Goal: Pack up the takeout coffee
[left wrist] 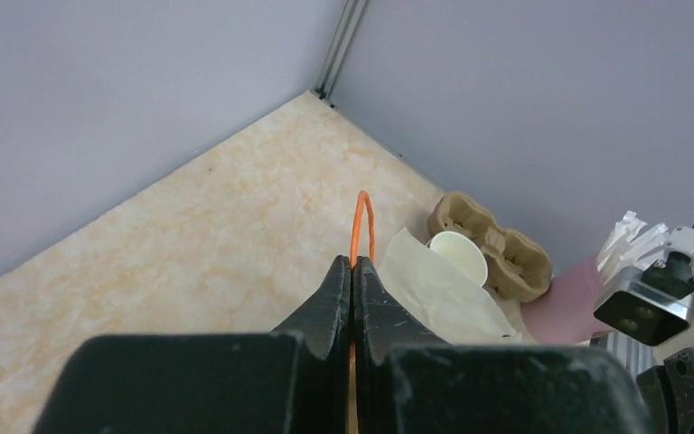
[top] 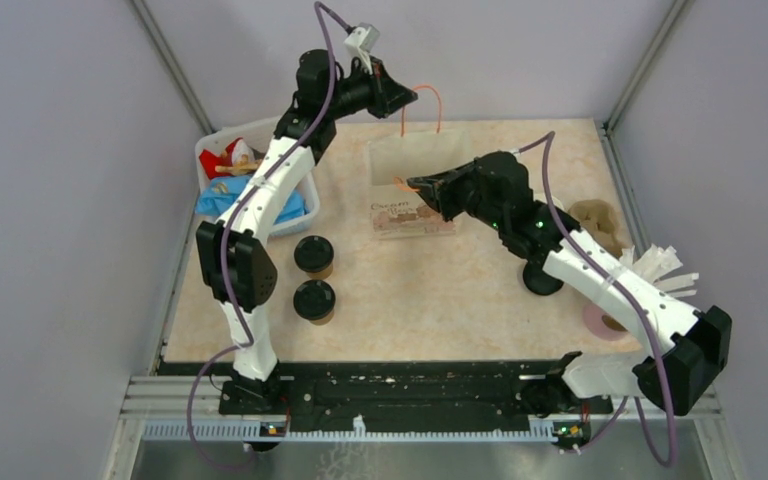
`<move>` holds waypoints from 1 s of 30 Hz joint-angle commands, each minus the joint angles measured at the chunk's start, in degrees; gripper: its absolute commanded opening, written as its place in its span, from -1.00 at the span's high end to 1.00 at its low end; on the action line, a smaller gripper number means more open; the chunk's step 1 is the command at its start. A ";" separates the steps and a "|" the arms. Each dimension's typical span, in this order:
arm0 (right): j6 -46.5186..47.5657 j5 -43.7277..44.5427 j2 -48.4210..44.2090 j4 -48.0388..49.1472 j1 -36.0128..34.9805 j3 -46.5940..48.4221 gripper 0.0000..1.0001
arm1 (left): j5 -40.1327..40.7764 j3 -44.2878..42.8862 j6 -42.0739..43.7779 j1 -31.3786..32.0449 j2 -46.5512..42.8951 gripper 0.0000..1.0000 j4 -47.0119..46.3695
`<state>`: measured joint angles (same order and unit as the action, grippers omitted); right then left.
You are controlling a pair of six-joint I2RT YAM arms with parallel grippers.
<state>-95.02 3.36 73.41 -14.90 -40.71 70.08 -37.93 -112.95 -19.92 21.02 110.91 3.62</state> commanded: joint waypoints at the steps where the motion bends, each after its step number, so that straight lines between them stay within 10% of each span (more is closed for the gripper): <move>1: 6.81 -4.07 -6.77 -3.59 0.60 -4.20 1.00 | -2.14 -4.79 -2.37 -0.45 0.01 1.00 -8.08; 16: 16.99 -19.14 -16.06 -11.21 8.38 -25.58 1.00 | -8.75 25.16 -8.60 5.48 -16.91 1.00 -18.60; 30: 26.47 -18.43 -15.66 -20.72 9.35 -18.26 1.00 | -2.33 28.03 -5.84 8.84 -21.63 1.00 -14.17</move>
<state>-73.52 -15.77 57.82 -34.13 -31.70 44.42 -42.44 -82.52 -27.88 30.09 90.45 -8.99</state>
